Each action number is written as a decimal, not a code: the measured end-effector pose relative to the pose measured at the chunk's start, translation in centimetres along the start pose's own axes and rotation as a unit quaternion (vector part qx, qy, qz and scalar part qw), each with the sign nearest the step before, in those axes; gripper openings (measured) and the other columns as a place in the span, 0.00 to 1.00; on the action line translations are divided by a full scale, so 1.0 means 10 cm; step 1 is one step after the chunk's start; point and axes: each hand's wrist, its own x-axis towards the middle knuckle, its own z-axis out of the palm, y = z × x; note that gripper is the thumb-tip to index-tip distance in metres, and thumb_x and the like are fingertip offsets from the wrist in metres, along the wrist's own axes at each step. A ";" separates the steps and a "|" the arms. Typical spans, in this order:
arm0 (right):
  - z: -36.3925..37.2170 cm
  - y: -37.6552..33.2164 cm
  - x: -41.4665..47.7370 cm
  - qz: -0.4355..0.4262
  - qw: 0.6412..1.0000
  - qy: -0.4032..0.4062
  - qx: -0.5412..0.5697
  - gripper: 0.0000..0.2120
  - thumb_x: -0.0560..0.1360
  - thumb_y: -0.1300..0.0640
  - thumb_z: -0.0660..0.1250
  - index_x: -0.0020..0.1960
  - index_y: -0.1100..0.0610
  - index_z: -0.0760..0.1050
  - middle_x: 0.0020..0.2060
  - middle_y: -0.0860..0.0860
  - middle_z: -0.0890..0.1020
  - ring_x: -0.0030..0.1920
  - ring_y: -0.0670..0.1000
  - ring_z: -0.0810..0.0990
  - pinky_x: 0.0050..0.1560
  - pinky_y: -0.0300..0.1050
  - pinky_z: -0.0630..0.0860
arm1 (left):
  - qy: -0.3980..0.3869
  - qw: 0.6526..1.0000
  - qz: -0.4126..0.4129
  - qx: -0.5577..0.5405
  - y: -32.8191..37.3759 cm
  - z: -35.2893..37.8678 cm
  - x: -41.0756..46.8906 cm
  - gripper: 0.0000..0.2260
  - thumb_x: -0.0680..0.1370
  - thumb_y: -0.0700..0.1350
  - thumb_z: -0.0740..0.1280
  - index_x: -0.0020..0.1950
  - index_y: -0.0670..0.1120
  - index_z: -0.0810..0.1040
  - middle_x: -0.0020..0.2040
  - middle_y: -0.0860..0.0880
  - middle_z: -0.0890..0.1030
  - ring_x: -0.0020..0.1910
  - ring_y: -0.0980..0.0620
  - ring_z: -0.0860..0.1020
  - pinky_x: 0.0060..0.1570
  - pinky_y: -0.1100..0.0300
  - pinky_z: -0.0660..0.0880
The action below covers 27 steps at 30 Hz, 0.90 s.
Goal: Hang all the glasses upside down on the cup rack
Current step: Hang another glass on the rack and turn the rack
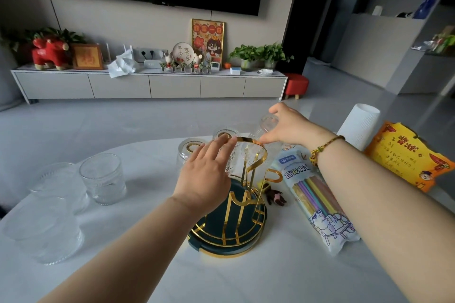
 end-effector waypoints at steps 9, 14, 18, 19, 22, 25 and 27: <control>0.18 0.02 0.13 -0.008 0.997 -0.074 -0.022 0.44 0.61 0.51 0.75 0.68 0.57 0.54 0.68 0.57 0.64 0.66 0.56 0.64 0.62 0.47 0.65 | 0.017 1.000 0.013 -0.011 -0.03 0.02 0.01 0.31 0.74 0.37 0.58 0.73 0.51 0.49 0.75 0.49 0.56 0.73 0.49 0.54 0.72 0.57 0.47; 0.29 0.06 0.14 -0.012 0.994 -0.111 -0.020 0.44 0.61 0.51 0.75 0.69 0.57 0.54 0.68 0.57 0.65 0.65 0.56 0.65 0.60 0.46 0.65 | 0.026 0.999 0.017 -0.015 -0.05 0.02 0.00 0.31 0.73 0.35 0.58 0.73 0.51 0.50 0.75 0.50 0.57 0.73 0.50 0.55 0.72 0.57 0.49; 0.34 0.10 0.15 -0.024 0.991 -0.132 -0.021 0.46 0.59 0.49 0.75 0.69 0.56 0.53 0.68 0.59 0.64 0.65 0.58 0.65 0.63 0.50 0.66 | 0.032 0.999 0.022 -0.016 -0.06 0.04 0.00 0.31 0.73 0.34 0.58 0.73 0.50 0.51 0.75 0.49 0.57 0.73 0.50 0.56 0.72 0.58 0.49; 0.34 0.10 0.16 -0.026 0.990 -0.134 -0.022 0.46 0.59 0.48 0.75 0.69 0.56 0.54 0.68 0.59 0.64 0.65 0.58 0.65 0.64 0.52 0.65 | 0.032 0.999 0.021 -0.015 -0.06 0.04 0.00 0.32 0.73 0.34 0.58 0.73 0.50 0.51 0.75 0.49 0.57 0.73 0.51 0.56 0.72 0.58 0.49; 0.34 0.11 0.16 -0.038 0.990 -0.133 -0.017 0.45 0.59 0.48 0.75 0.69 0.55 0.54 0.69 0.58 0.63 0.66 0.58 0.64 0.64 0.52 0.65 | 0.035 0.999 0.017 -0.019 -0.05 0.05 0.01 0.32 0.72 0.34 0.58 0.73 0.50 0.51 0.75 0.49 0.57 0.73 0.50 0.56 0.71 0.58 0.49; 0.34 0.12 0.15 -0.046 0.990 -0.131 -0.011 0.44 0.60 0.48 0.75 0.68 0.55 0.56 0.68 0.58 0.64 0.65 0.58 0.65 0.62 0.50 0.66 | 0.035 0.999 0.014 -0.020 -0.06 0.05 0.01 0.32 0.72 0.33 0.59 0.73 0.50 0.52 0.74 0.49 0.58 0.72 0.50 0.57 0.72 0.57 0.50; 0.34 0.13 0.15 -0.049 0.990 -0.129 -0.006 0.43 0.60 0.48 0.75 0.68 0.55 0.56 0.68 0.58 0.64 0.65 0.57 0.65 0.62 0.50 0.66 | 0.035 0.999 0.013 -0.020 -0.05 0.04 0.01 0.32 0.72 0.33 0.59 0.73 0.50 0.52 0.74 0.49 0.59 0.72 0.49 0.57 0.72 0.57 0.51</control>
